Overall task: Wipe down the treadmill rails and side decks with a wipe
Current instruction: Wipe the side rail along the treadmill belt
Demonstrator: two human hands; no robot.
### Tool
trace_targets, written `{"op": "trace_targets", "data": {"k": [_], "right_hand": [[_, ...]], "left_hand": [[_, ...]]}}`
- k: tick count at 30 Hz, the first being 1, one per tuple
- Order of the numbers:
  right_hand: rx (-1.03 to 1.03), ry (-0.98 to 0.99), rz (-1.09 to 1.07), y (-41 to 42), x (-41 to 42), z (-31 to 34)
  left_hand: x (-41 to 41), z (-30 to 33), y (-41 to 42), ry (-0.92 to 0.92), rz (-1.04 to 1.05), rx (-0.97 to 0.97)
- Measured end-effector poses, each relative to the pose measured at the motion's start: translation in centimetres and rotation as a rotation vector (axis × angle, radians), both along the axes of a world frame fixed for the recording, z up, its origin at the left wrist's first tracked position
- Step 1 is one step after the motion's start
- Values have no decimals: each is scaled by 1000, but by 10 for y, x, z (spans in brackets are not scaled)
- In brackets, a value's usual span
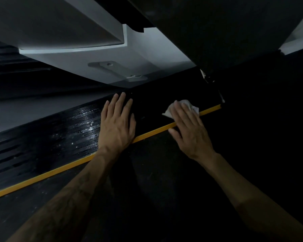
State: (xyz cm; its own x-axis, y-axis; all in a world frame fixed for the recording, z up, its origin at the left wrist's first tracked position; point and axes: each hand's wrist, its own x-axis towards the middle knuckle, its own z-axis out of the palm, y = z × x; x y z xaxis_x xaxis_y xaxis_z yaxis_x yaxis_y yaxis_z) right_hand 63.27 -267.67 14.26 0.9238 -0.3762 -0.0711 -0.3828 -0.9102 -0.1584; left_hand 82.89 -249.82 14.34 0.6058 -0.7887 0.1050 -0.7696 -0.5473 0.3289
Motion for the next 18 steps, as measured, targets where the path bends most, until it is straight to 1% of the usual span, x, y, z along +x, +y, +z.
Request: {"op": "trace_targets", "data": {"k": [3, 5, 6, 10, 12, 13, 15, 18], "right_hand": [[16, 16, -211, 0, 29, 0], [36, 11, -288, 17, 47, -1], [35, 5, -262, 25, 49, -1], [10, -27, 58, 39, 16, -1], [-3, -35, 95, 27, 3, -1], [-23, -26, 69, 21, 2, -2], [-39, -7, -47, 13, 10, -4], [5, -31, -231, 24, 37, -5]], "left_hand": [[0, -1, 0, -5, 0, 5], [0, -1, 1, -4, -2, 12], [0, -1, 1, -2, -3, 16], [0, -2, 1, -10, -4, 10], [0, -2, 1, -11, -5, 13], [0, -1, 1, -10, -7, 16], [0, -1, 0, -13, -7, 14], [0, -1, -1, -20, -1, 14]]}}
